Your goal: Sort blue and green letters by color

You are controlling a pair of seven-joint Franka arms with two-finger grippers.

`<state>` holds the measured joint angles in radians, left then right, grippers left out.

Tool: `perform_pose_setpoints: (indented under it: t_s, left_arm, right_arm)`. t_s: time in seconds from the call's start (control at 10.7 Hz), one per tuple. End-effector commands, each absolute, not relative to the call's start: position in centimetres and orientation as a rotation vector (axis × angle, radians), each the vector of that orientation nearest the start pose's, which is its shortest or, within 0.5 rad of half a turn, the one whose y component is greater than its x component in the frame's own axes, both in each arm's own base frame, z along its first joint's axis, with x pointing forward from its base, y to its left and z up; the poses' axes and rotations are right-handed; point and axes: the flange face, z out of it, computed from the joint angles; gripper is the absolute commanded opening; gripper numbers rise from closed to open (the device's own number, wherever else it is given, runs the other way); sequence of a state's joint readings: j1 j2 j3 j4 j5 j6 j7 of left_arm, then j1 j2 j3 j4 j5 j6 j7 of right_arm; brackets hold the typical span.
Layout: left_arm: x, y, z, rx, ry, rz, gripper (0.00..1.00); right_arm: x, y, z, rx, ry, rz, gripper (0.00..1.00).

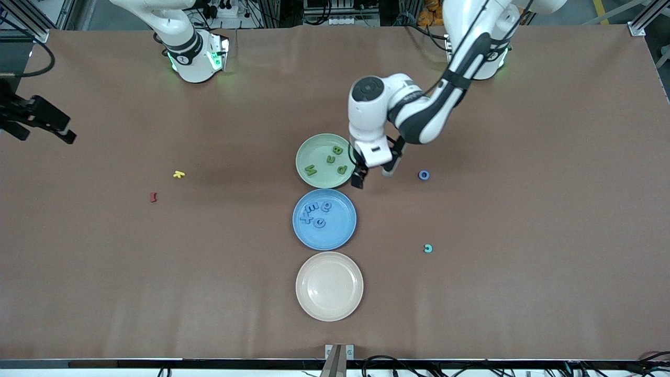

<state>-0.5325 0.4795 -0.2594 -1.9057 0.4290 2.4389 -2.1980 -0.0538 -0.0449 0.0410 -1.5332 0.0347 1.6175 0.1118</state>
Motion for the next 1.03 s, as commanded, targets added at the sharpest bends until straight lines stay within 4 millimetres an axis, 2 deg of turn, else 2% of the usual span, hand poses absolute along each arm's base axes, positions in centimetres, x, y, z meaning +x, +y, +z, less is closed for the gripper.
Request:
perform_pose_setpoints:
  t_s: [0.0, 0.19, 0.28, 0.56, 0.66, 0.94]
  left_arm:
    - [51.8, -39.4, 29.2, -2.687, -1.586, -0.36, 1.0]
    - [53.5, -35.8, 30.3, -2.69, -1.383, -0.317, 1.0]
    - [54.7, -33.7, 31.0, -2.704, -1.346, -0.274, 1.0]
    - [58.6, -25.2, 34.0, -2.726, -1.265, -0.219, 1.0]
    - [58.8, -24.2, 34.7, -2.739, -1.192, -0.179, 1.0]
    - [61.0, -19.3, 38.1, -2.769, -1.014, -0.05, 1.0]
  right_arm:
    - [53.6, -2.9, 70.5, -3.104, 0.161, -0.246, 1.0]
    - [53.4, -3.8, 70.4, -3.105, 0.165, -0.23, 1.0]
    - [53.2, -3.7, 70.1, -3.107, 0.172, -0.183, 1.0]
    - [52.8, -3.2, 68.6, -3.112, 0.15, -0.063, 1.0]
    - [52.8, -2.9, 68.3, -3.113, 0.138, -0.044, 1.0]
    - [52.7, -1.1, 68.0, -3.111, 0.085, -0.012, 1.0]
